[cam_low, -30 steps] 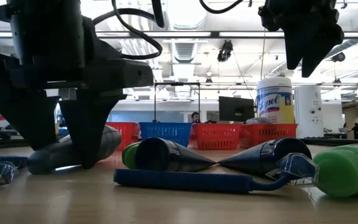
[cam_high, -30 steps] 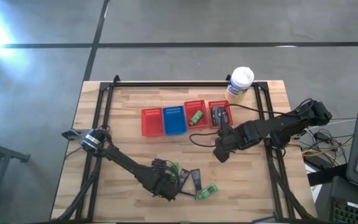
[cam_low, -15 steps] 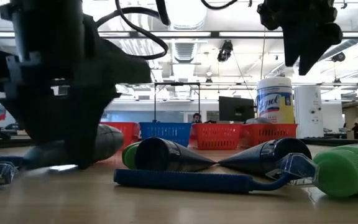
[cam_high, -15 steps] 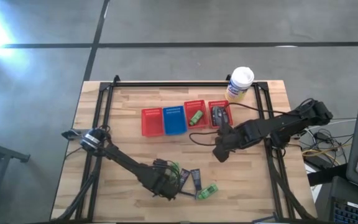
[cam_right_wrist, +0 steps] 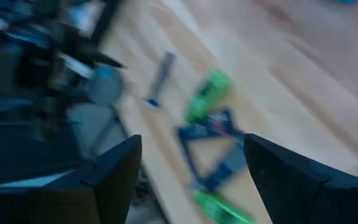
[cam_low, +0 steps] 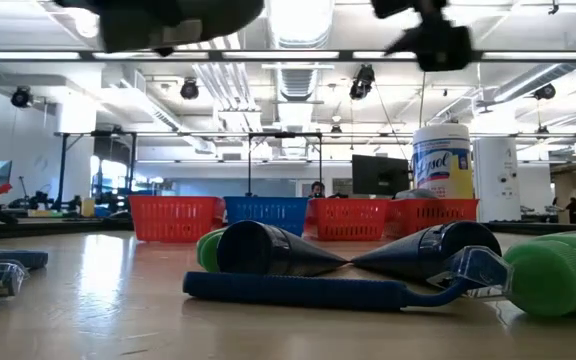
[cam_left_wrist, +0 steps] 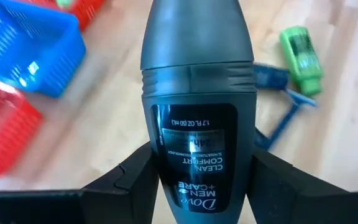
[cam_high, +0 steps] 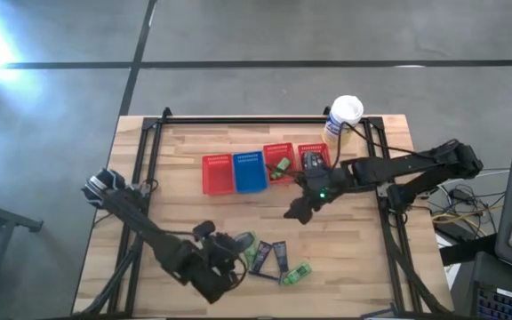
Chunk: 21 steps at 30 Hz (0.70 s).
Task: Pick & Place Travel size toiletries
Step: Put the gray deodorant into the right red bin
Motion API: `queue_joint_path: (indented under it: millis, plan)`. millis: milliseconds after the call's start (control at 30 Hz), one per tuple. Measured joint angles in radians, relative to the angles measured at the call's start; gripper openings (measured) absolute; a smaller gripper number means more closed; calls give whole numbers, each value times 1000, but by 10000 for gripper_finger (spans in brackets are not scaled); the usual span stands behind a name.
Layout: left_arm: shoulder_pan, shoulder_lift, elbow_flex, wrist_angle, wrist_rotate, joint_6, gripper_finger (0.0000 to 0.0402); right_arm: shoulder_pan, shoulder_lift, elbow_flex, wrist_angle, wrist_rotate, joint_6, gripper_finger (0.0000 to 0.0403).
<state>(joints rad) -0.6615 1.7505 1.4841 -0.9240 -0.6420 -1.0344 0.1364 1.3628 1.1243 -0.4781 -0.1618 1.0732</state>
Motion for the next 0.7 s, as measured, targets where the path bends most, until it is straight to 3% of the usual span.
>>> queue_joint_path:
  millis: [233, 700]
  plan:
    - [81, -12, 1, 86, -23, 236, 198, 3, 89, -30, 261, -59, 88, 310]
    - [182, -12, 0, 212, -14, 427, 198, 11, 140, 32, 261, -56, 98, 352]
